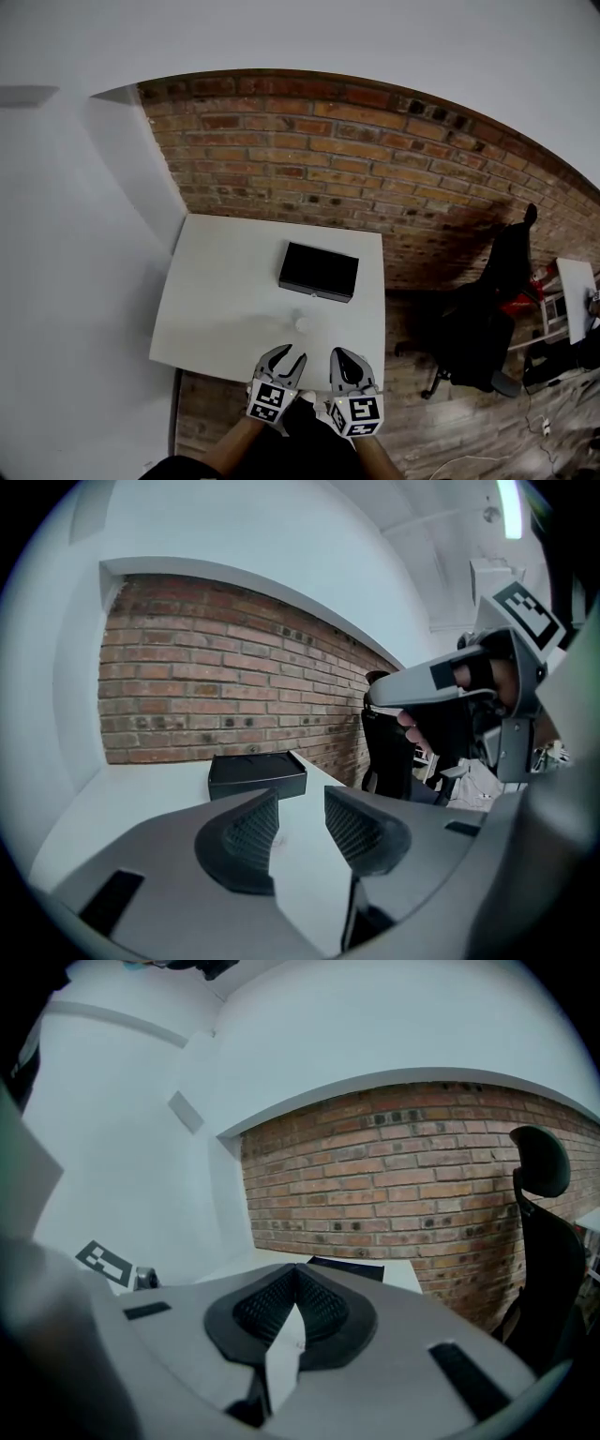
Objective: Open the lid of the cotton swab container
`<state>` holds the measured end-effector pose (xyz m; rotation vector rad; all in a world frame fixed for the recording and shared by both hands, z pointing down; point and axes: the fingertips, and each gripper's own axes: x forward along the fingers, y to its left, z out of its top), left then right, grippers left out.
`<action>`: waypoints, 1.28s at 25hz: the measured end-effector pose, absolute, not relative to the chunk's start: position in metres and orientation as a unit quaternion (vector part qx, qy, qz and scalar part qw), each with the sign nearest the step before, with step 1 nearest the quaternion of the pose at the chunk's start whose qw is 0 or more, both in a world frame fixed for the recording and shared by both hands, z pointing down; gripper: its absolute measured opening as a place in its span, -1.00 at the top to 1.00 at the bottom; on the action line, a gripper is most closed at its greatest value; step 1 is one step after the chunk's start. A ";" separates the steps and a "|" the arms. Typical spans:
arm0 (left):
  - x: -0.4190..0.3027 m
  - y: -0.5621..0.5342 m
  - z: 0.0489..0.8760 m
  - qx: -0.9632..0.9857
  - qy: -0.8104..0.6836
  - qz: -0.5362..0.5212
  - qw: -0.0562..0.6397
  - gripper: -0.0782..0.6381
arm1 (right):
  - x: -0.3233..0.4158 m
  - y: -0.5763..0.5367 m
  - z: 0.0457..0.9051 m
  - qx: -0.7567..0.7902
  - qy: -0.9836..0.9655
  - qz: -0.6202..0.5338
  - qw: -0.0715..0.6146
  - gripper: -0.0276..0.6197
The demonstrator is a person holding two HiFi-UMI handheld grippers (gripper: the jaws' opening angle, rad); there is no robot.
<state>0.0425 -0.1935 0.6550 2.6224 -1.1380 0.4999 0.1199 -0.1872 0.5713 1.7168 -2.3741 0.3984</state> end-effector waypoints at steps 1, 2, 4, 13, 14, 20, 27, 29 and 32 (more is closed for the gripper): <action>0.044 -0.196 0.658 0.894 -0.395 0.172 0.121 0.37 | 0.121 -0.191 0.572 0.573 -0.803 0.135 0.093 0.86; 0.045 -0.198 0.661 0.891 -0.400 0.173 0.124 0.34 | 0.123 -0.195 0.573 0.569 -0.806 0.135 0.094 0.86; 0.048 -0.202 0.666 0.885 -0.411 0.175 0.130 0.31 | 0.127 -0.202 0.574 0.559 -0.812 0.135 0.095 0.86; 0.056 -0.209 0.676 0.864 -0.458 0.169 0.127 -0.08 | 0.142 -0.208 0.586 0.533 -0.828 0.144 0.098 0.86; 0.058 -0.210 0.677 0.862 -0.463 0.168 0.124 -0.12 | 0.144 -0.209 0.586 0.532 -0.829 0.145 0.096 0.86; 0.063 -0.218 0.675 0.857 -0.475 0.168 0.104 -0.32 | 0.154 -0.211 0.587 0.534 -0.828 0.151 0.088 0.86; 0.054 -0.231 0.681 0.840 -0.507 0.160 0.111 -0.36 | 0.152 -0.216 0.587 0.536 -0.826 0.150 0.087 0.86; 0.051 -0.235 0.689 0.830 -0.520 0.162 0.118 -0.36 | 0.150 -0.216 0.587 0.536 -0.826 0.147 0.091 0.86; 0.054 -0.240 0.705 0.821 -0.528 0.164 0.139 -0.36 | 0.147 -0.217 0.588 0.533 -0.828 0.142 0.102 0.86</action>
